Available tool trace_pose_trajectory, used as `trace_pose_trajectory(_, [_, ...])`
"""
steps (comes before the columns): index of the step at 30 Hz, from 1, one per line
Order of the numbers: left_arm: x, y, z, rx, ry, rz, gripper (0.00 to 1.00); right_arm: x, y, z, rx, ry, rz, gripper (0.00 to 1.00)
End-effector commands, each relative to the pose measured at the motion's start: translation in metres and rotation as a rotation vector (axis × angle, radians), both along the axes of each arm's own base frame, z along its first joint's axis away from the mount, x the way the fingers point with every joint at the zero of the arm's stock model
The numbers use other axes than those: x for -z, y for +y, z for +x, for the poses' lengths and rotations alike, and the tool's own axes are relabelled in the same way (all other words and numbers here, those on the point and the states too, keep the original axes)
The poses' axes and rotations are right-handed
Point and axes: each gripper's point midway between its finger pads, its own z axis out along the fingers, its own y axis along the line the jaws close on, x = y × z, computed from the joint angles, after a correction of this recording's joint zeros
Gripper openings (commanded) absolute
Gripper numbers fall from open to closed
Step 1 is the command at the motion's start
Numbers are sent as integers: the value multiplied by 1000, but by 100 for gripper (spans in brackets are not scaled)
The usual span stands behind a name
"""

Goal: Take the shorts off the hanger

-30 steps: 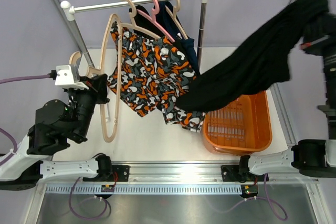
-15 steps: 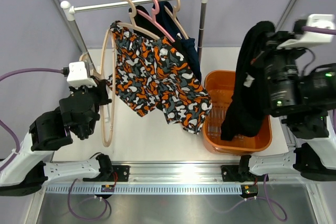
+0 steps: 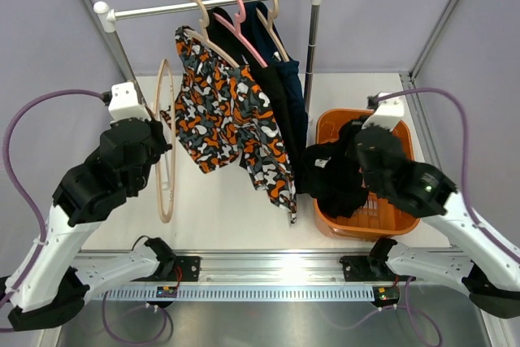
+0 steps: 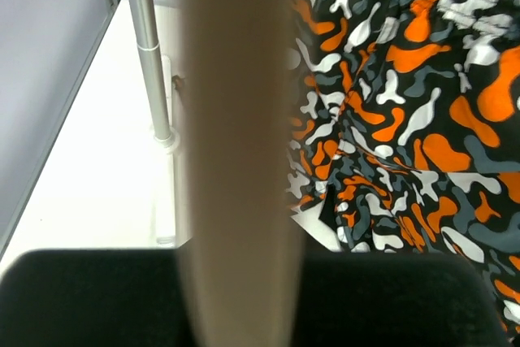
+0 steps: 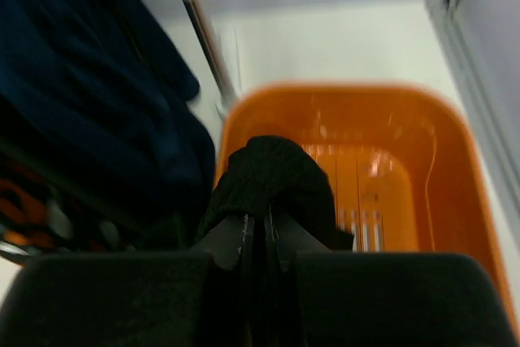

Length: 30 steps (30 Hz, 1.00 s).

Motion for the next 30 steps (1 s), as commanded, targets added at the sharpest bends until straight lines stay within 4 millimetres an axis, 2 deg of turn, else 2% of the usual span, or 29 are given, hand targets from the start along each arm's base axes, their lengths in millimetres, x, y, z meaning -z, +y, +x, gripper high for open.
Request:
trace_pose_trajectory(1, [-14, -17, 14, 87, 5, -41, 0, 77, 12, -12, 4, 183, 130, 10])
trace_pose_trajectory(3, [-17, -10, 24, 68, 10, -38, 0, 96, 9, -15, 16, 219, 131, 11])
trace_pose_trajectory(4, [-21, -16, 31, 92, 14, -50, 0, 102, 6, -16, 24, 232, 126, 11])
trace_pose_trajectory(6, [-24, -10, 41, 70, 17, -64, 0, 112, -4, -18, 51, 255, 115, 10])
trace_pose_trajectory(7, [-27, -14, 48, 83, 15, -75, 0, 114, -7, -17, 57, 257, 118, 10])
trace_pose_trajectory(9, [-31, -8, 57, 59, 11, -79, 0, 119, -12, -17, 61, 267, 115, 13])
trace_pose_trajectory(12, [-39, -5, 71, 46, 3, -90, 0, 125, -7, -15, 34, 292, 121, 17])
trace_pose_trajectory(14, [-40, -6, 81, 56, 6, -93, 0, 129, 3, -15, -4, 314, 128, 25])
trace_pose_trajectory(15, [-47, 1, 85, 41, -9, -101, 0, 126, 6, -14, -14, 313, 139, 30])
trace_pose_trajectory(16, [-49, -2, 88, 68, -7, -109, 0, 123, 8, -13, -22, 309, 148, 47])
trace_pose_trajectory(18, [-52, 4, 97, 72, -9, -115, 0, 114, 11, -13, -45, 291, 157, 60])
trace_pose_trajectory(20, [-57, 0, 103, 125, -24, -126, 0, 98, 11, -13, -65, 258, 161, 72])
trace_pose_trajectory(21, [-57, 6, 108, 115, -28, -126, 0, 85, 11, -12, -75, 233, 172, 75])
trace_pose_trajectory(24, [-56, 11, 122, 122, -26, -141, 0, 63, 9, -13, -92, 187, 181, 79])
trace_pose_trajectory(30, [-63, 10, 144, 159, -35, -147, 0, 29, 6, -14, -120, 110, 193, 81])
